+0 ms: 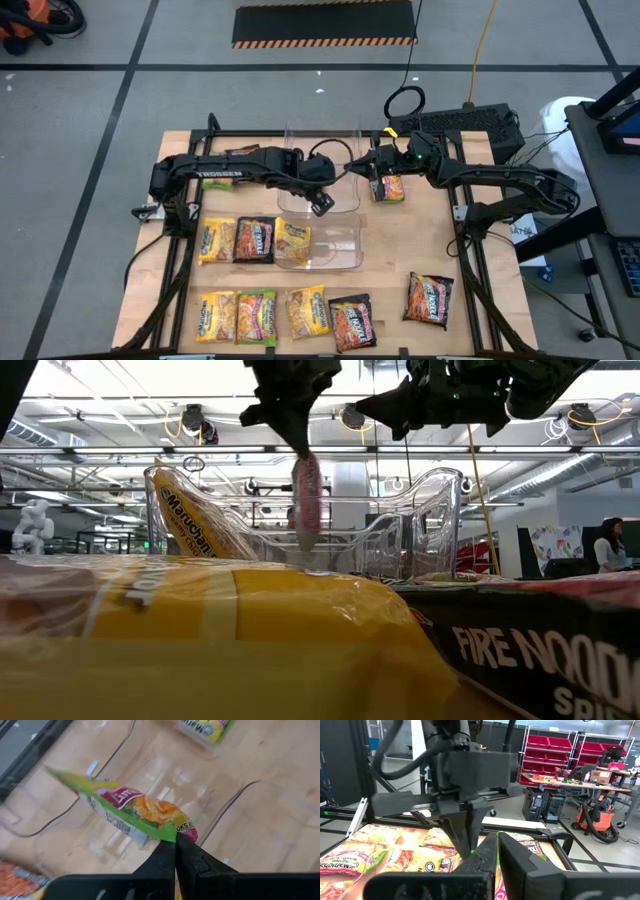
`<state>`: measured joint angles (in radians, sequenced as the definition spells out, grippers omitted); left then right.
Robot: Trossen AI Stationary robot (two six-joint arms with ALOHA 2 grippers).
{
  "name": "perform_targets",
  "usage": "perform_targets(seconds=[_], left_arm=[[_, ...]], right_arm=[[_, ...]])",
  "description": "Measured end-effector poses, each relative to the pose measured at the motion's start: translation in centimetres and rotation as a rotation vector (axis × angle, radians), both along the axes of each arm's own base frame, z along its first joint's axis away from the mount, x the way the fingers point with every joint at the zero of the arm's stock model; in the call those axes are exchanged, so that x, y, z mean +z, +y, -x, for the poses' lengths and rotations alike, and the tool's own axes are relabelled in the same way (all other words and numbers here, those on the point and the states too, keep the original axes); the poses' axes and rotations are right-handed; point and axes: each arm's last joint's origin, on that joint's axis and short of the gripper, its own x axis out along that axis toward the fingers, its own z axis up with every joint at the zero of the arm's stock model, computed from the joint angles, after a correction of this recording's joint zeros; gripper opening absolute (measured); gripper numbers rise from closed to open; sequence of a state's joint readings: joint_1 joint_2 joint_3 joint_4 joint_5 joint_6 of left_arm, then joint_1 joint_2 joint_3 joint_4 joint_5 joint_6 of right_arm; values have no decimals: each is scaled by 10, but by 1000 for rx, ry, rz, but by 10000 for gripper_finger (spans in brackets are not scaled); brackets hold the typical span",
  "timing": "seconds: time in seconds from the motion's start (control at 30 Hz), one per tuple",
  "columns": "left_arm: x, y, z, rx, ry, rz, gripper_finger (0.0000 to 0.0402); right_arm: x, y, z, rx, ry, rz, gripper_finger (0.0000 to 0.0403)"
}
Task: Sort Maruchan noodles
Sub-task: Put the green noodle pack into the center transparent bin
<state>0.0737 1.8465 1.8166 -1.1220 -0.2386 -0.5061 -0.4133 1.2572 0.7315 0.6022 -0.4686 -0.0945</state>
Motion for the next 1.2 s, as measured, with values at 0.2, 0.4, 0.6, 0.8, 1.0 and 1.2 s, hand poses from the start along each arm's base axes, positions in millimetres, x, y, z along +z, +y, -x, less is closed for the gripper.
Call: perform_targets(seconds=[0.2, 0.4, 0.6, 0.8, 1.0, 1.2], left_arm=[[-2, 5, 6, 2, 68, 1, 0], [-3, 7, 9, -2, 100, 0, 0], [-14, 11, 14, 18, 156, 9, 0], [-40, 12, 18, 25, 223, 45, 0], [-61, 10, 22, 41, 275, 84, 0], [-66, 10, 24, 59, 284, 91, 0]], right_arm=[[0, 0, 0, 0, 0, 0, 13], [0, 0, 0, 0, 0, 5, 13], [1, 0, 0, 0, -8, 10, 13], [1, 0, 0, 0, -15, 13, 13], [1, 0, 0, 0, -15, 13, 13], [1, 0, 0, 0, -14, 11, 13]])
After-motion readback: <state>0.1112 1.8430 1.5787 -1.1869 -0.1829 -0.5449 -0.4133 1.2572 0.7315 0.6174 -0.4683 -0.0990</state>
